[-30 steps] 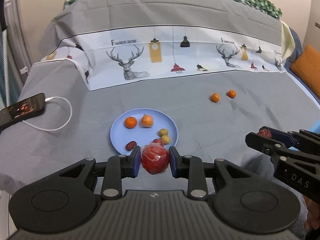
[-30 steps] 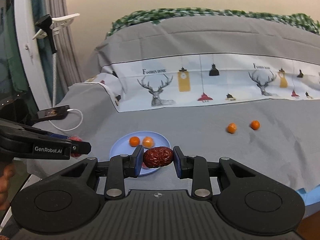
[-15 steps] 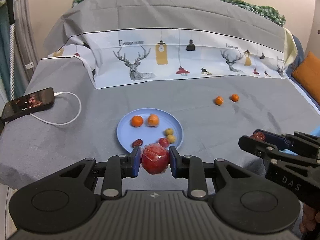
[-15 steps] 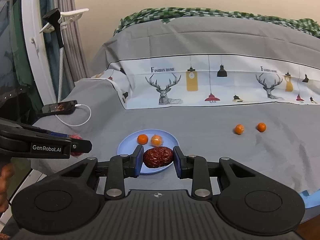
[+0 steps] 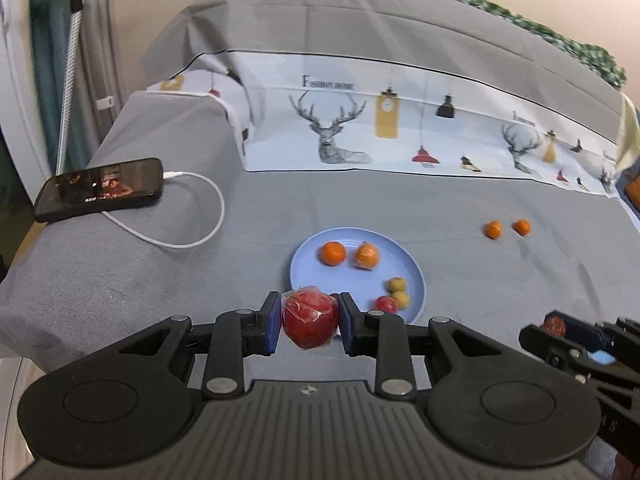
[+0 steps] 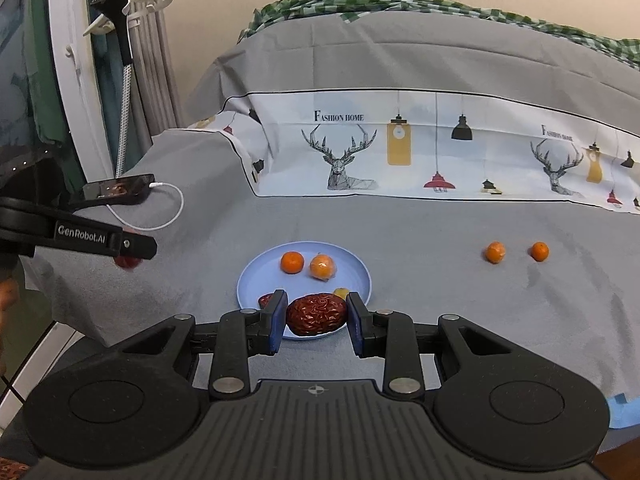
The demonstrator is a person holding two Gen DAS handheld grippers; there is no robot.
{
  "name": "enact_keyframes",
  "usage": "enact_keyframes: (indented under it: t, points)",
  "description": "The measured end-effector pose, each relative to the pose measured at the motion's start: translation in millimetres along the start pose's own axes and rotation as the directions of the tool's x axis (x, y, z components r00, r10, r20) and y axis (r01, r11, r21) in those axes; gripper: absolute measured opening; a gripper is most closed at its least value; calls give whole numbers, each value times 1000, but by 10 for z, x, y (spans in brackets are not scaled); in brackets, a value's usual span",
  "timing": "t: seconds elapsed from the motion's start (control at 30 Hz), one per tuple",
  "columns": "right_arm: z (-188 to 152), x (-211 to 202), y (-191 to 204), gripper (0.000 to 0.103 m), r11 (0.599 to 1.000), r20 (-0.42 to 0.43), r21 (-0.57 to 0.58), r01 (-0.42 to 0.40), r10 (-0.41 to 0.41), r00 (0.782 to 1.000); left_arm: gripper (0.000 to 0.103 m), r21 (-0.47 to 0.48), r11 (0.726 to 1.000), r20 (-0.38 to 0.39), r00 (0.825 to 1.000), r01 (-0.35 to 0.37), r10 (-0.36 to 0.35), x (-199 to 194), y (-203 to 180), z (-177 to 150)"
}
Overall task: Organize fruits
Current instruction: 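Lower the red fruit with the left tool while the right places the date on the plate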
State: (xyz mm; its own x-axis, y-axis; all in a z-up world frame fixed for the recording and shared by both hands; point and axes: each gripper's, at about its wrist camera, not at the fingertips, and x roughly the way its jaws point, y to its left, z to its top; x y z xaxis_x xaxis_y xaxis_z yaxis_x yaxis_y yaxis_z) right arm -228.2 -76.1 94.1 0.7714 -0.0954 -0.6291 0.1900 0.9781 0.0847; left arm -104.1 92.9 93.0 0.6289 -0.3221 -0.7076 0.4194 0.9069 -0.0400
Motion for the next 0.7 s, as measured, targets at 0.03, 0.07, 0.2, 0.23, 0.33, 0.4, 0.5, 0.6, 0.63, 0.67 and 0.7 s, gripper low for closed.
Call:
enact_keyframes:
  t: [0.03,0.07,0.2,0.23,0.33,0.4,0.5,0.6,0.63,0.67,0.7]
  points:
    - [0,31,3,33,1000,-2,2,-2,2,1000,33,-6,1000,-2,1000,-5,5,25,20,21]
    - [0,63,7,33,1000,-7,4,-4,4,1000,33,-6,1000,-1,1000,-11,11,51,34,42]
    - [-13,186,-6,33,1000,-28,17,-7,7,1000,33,26,999,11,999,-35,35,134,27,100]
    - [-18,220,-15,33,1000,-31,21,-4,5,1000,33,29,999,6,999,-35,35,165,20,121]
    - [-1,366,-54,33,1000,-42,24,2,-1,999,33,27,999,-5,1000,-26,26,270,-8,184]
    - [16,486,-75,33,1000,-42,17,7,-6,999,33,37,999,-1,1000,-24,24,347,-46,230]
    - [49,707,-114,33,1000,-52,10,12,-11,999,33,65,998,-9,1000,-12,12,548,-118,312]
    - [85,973,-162,33,1000,-53,4,25,-25,998,33,94,995,-23,1000,-13,15,828,-193,380]
    - [99,1080,-180,33,1000,-57,1,28,-27,998,33,101,995,-33,999,-7,11,955,-213,406]
    - [106,1172,-195,33,1000,-60,0,31,-31,998,33,105,994,-43,999,-10,14,1072,-232,418]
    - [109,1273,-209,33,1000,-65,-3,30,-31,997,33,108,994,-55,998,-15,21,1190,-241,425]
